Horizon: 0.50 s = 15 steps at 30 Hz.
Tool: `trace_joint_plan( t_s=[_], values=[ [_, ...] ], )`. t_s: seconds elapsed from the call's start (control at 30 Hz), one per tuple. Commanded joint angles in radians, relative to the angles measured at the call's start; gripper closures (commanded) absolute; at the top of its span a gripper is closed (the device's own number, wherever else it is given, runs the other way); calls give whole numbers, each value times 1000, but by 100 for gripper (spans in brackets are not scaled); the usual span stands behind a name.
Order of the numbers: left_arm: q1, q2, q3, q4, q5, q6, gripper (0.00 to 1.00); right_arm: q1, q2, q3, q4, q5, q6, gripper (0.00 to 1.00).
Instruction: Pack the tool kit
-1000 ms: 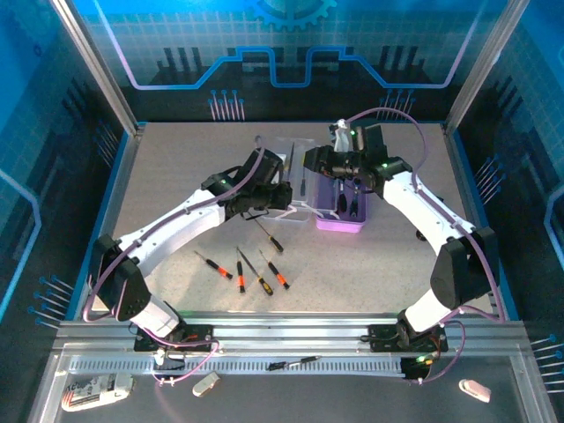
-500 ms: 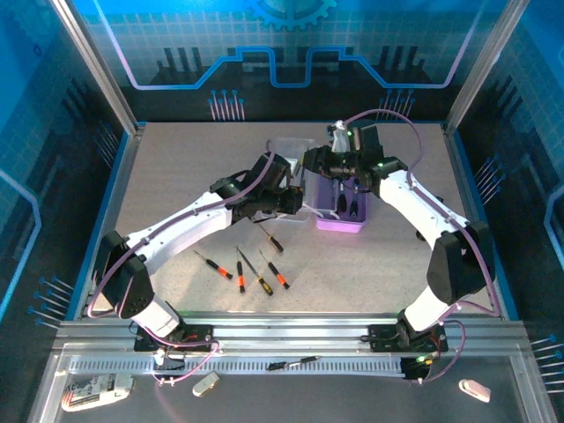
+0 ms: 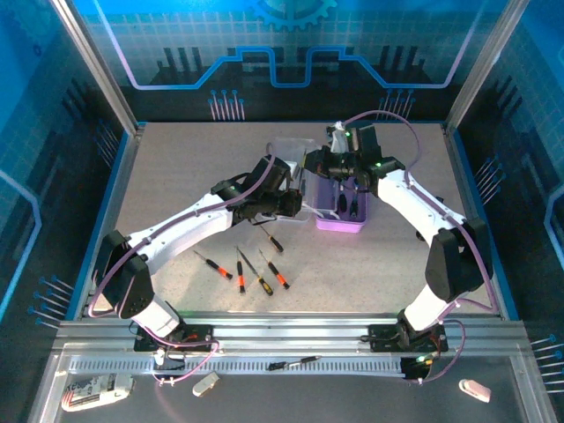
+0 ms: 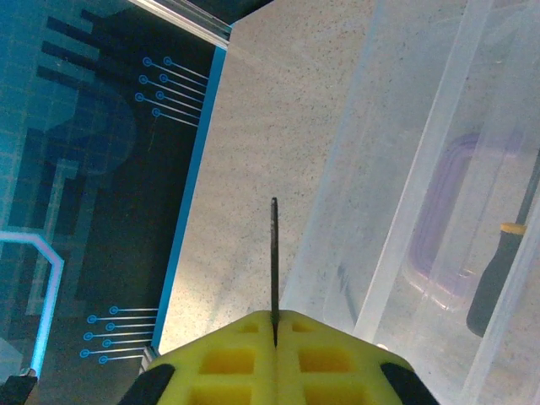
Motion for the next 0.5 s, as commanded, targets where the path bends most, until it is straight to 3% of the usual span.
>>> trace_joint_plan(
  t_s=[0.0, 0.23, 0.3, 0.37, 0.47],
  values=[
    [-11, -31, -22, 25, 0, 24, 86, 18, 4, -16, 54, -23, 16, 96],
    [-9, -40, -47, 50, -5, 19, 76, 18, -7, -26, 73, -14, 15, 99],
    [-8, -42, -47, 51, -11, 18, 62, 17, -3, -22, 71, -4, 12, 99],
    [-9, -47, -43, 46, -15, 19, 60, 14, 8, -4, 64, 1, 10, 99],
    [-8, -70, -35, 35, -23, 31, 44, 8, 26, 36, 42, 9, -17, 100]
  ],
)
